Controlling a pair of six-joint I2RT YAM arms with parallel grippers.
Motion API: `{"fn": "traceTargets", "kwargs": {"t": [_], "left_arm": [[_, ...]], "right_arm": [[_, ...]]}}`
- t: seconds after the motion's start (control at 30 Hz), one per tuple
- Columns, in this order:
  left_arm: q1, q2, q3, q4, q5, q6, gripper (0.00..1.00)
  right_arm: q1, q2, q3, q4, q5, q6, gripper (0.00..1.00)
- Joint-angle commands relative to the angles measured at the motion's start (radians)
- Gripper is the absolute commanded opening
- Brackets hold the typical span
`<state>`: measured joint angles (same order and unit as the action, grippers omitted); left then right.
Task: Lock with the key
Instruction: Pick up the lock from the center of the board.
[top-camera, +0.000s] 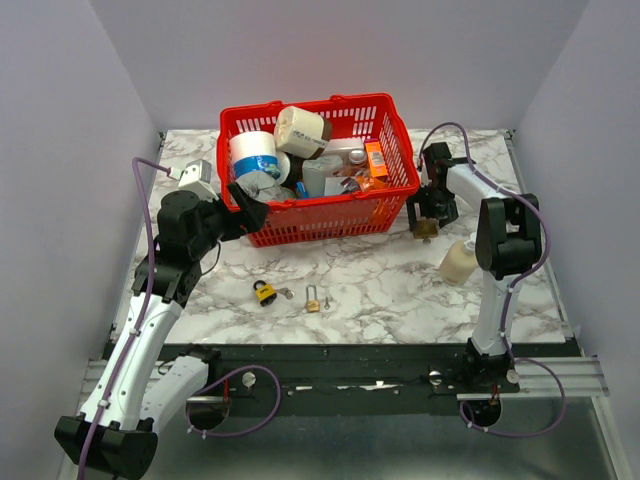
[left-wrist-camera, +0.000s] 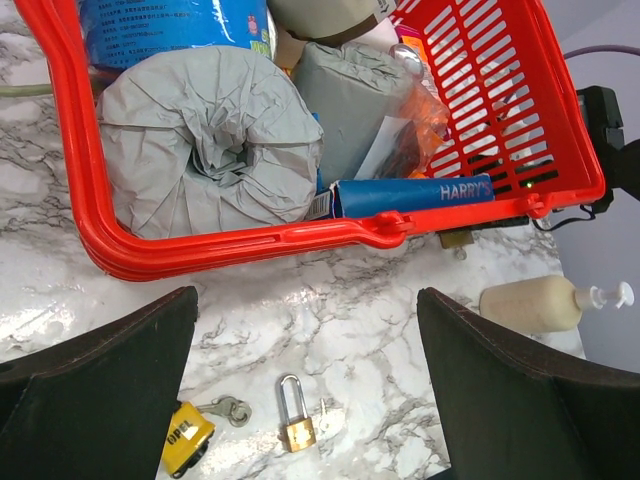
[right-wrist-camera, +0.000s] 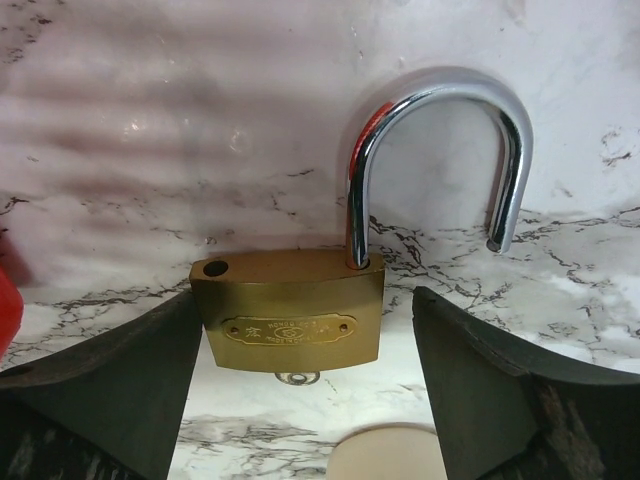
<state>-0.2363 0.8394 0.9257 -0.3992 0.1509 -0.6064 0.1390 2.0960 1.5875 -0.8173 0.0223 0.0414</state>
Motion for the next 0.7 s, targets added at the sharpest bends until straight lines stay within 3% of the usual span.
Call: {"fn": "traceTargets", "kwargs": {"t": [0.0, 0.4, 0.53, 0.67], "left_arm": [[0.008, 0.0, 0.025, -0.012, 0.022, -0.001, 0.99], [0.011, 0.001, 0.038, -0.024, 0.019, -0.003, 0.99], [0.012, 0.003, 0.048, -0.033, 0.018, 0.008, 0.99], [0.014, 0.003, 0.05, -0.032, 0.021, 0.02, 0.99]], "right_arm": [[0.002, 0.009, -0.003, -0.049, -0.002, 0.022, 0.91], [0.031, 0.024, 0.019, -0.045, -0.004, 0.037, 0.81], [0.031, 0.021, 0.003, -0.048, -0.012, 0.049, 0.6], [0.03, -0.01, -0.017, -0.057, 0.002, 0.037, 0.46]]}}
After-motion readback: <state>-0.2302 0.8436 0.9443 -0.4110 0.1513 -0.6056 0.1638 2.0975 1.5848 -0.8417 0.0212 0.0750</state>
